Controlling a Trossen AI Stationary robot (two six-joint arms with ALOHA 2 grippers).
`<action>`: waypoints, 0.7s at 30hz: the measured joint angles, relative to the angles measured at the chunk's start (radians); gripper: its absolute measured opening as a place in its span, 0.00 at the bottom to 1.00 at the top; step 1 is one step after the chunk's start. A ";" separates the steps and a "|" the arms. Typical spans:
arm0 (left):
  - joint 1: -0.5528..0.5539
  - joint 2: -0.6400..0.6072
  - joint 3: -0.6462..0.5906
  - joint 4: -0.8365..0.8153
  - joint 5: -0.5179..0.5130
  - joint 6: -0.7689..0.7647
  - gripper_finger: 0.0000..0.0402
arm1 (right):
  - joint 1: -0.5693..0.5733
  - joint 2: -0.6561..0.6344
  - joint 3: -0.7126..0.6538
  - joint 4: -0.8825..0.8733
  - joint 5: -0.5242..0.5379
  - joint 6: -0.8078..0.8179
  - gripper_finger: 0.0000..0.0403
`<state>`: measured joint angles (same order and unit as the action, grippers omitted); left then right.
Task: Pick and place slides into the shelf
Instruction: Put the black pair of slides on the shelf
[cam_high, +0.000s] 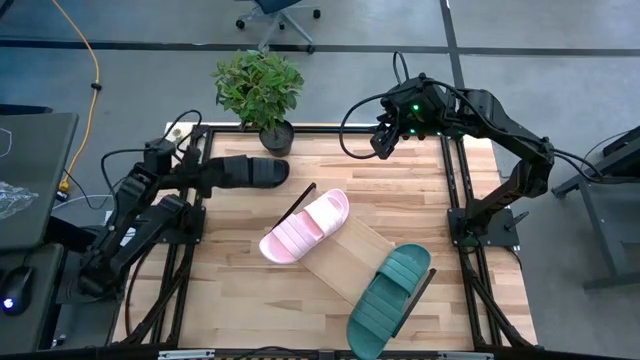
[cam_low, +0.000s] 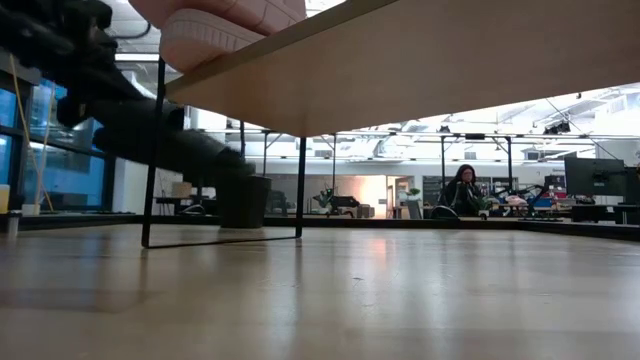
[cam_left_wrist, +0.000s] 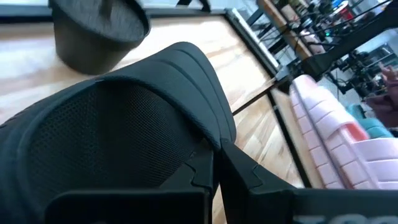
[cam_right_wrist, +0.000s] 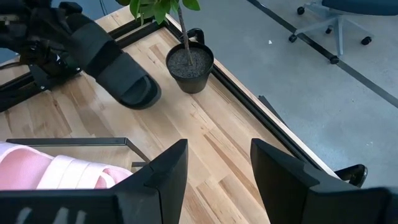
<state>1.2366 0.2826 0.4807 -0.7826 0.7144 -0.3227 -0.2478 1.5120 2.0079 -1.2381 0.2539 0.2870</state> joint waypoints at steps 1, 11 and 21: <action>0.000 -0.002 0.013 0.000 0.000 -0.002 0.00 | 0.000 0.000 0.000 0.000 0.000 0.000 0.42; 0.000 -0.004 0.150 -0.006 -0.005 -0.050 0.00 | 0.000 0.000 0.000 0.000 0.000 0.000 0.42; 0.000 -0.004 0.258 -0.007 -0.008 -0.083 0.00 | 0.000 0.000 0.000 0.000 0.000 -0.004 0.42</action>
<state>1.2366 0.2790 0.7390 -0.7893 0.7067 -0.4060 -0.2478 1.5120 2.0079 -1.2377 0.2539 0.2828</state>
